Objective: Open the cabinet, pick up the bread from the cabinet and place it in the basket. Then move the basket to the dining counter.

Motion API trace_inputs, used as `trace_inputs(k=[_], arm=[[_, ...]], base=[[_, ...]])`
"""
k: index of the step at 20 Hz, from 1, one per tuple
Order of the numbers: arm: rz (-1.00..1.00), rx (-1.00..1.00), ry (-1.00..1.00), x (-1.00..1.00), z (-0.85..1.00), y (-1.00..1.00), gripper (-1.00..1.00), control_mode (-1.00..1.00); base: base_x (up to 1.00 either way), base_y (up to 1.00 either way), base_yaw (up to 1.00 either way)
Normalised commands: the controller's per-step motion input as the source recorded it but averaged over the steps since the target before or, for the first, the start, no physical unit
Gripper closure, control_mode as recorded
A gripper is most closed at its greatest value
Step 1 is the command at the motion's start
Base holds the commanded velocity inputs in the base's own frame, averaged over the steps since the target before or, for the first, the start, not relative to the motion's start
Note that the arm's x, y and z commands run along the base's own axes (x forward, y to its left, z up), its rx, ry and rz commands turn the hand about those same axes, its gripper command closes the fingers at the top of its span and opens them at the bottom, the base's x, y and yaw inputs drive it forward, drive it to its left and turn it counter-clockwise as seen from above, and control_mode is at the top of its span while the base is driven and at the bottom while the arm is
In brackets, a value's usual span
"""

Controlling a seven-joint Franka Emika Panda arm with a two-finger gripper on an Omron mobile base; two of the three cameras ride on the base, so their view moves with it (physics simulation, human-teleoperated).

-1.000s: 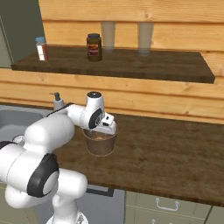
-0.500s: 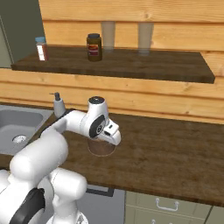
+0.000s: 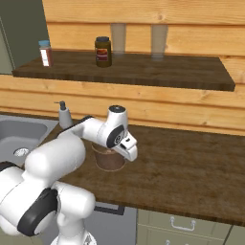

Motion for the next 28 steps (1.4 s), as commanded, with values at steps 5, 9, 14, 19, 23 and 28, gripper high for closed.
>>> trace_inputs(k=[5, 9, 14, 19, 23, 28], arm=[[-0.12, 0.01, 0.0, 0.36, 0.0, 0.0, -1.0, -1.0], [-0.06, 0.0, 0.0, 0.04, -0.12, 0.0, -1.0, -1.0], [0.0, 0.0, -0.03, -0.1, -0.25, 0.0, -1.0, -1.0], [0.0, 0.0, -0.1, -0.16, -0.17, 0.01, -1.0, -1.0], [0.0, 0.0, -0.04, -0.02, -0.19, 0.11, 1.0, -1.0], [0.0, 0.0, 0.0, 0.07, -0.02, 0.03, 1.0, -1.0]], base=[[0.0, 0.0, 0.0], [0.0, 0.0, 0.0], [0.0, 0.0, 0.0], [0.0, 0.0, 0.0], [0.0, 0.0, 0.0], [0.0, 0.0, 0.0]])
